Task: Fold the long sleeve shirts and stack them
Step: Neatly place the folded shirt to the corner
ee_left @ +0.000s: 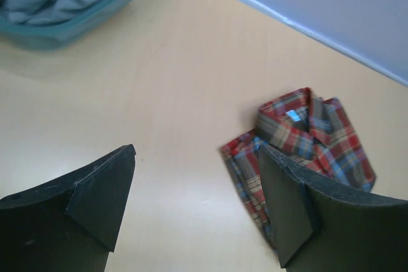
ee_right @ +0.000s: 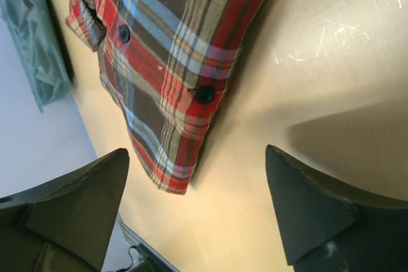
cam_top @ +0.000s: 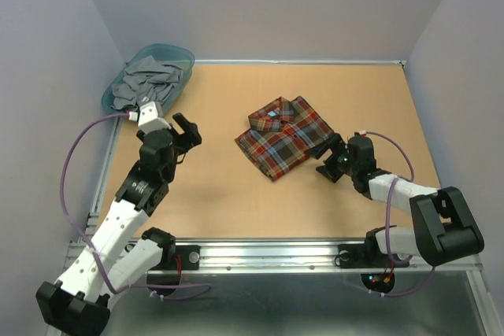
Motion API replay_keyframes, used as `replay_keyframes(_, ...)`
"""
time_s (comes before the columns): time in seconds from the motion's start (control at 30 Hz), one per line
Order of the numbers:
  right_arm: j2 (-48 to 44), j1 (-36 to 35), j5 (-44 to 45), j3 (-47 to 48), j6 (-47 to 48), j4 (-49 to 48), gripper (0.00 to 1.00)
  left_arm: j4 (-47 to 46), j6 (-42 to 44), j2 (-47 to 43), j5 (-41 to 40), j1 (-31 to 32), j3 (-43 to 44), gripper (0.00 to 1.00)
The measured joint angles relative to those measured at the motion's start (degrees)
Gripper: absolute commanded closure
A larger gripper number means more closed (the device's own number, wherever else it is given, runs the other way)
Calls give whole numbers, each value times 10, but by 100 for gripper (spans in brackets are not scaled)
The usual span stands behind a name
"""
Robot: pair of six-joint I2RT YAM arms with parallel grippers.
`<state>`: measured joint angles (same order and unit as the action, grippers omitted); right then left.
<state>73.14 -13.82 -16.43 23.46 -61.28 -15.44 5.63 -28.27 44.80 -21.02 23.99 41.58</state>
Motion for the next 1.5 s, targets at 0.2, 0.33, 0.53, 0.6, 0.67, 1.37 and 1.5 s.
replay_keyframes(0.2, 84, 1, 10, -20, -61, -110, 21, 41, 19, -78, -61, 0, -68, 12)
replay_keyframes(0.33, 151, 1, 12, -19, -102, -207, 25, 36, 24, -79, -87, 0, -69, 13)
replay_keyframes(0.53, 220, 1, 37, -10, -142, -288, 67, 31, 28, -79, -99, 0, -69, 13)
replay_keyframes(0.6, 250, 1, 46, -2, -151, -301, 87, 31, 30, -81, -100, 0, -69, 13)
replay_keyframes(0.67, 273, 1, 50, 9, -160, -310, 100, 31, 30, -85, -101, 0, -70, 13)
replay_keyframes(1.37, 419, 266, 122, 248, -171, -295, 99, 23, 36, -104, -113, 0, -71, 13)
replay_keyframes(1.5, 483, 313, 109, 319, -170, -295, 99, 23, 35, -102, -124, 0, -71, 12)
